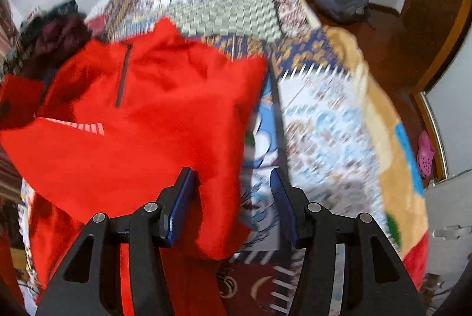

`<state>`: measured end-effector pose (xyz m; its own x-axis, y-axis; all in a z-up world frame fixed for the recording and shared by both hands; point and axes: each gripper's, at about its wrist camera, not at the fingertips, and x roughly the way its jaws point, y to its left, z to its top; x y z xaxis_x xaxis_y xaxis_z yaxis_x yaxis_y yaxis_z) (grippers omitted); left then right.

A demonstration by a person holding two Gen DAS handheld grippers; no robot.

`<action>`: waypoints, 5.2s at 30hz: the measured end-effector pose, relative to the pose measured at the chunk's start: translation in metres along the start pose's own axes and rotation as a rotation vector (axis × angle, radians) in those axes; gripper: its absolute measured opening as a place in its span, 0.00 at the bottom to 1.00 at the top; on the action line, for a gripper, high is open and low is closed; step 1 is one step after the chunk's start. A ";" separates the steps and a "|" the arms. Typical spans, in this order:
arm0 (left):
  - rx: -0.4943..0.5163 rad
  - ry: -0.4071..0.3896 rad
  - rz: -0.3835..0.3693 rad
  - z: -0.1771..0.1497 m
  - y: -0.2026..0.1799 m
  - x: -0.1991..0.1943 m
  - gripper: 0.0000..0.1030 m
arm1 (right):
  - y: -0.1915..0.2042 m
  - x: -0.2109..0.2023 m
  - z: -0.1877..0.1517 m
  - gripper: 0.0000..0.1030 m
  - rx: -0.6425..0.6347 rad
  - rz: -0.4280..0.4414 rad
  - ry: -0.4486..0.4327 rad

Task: Fold large clothes

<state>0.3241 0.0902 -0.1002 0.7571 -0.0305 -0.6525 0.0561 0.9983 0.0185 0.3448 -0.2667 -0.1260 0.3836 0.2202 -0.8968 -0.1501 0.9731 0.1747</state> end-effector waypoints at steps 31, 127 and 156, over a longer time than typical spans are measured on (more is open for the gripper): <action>-0.187 0.258 0.205 -0.119 0.101 0.005 0.42 | 0.021 -0.018 0.017 0.59 -0.051 -0.051 -0.030; -0.280 0.174 0.025 -0.118 0.100 -0.025 0.49 | 0.055 -0.077 -0.012 0.44 -0.092 0.106 -0.171; -0.529 0.234 -0.135 -0.100 0.153 0.076 0.10 | 0.012 0.022 0.094 0.07 0.123 0.149 -0.133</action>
<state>0.3252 0.2456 -0.2228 0.5988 -0.2066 -0.7738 -0.2357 0.8779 -0.4169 0.4369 -0.2438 -0.1051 0.4833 0.3609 -0.7976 -0.1052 0.9284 0.3563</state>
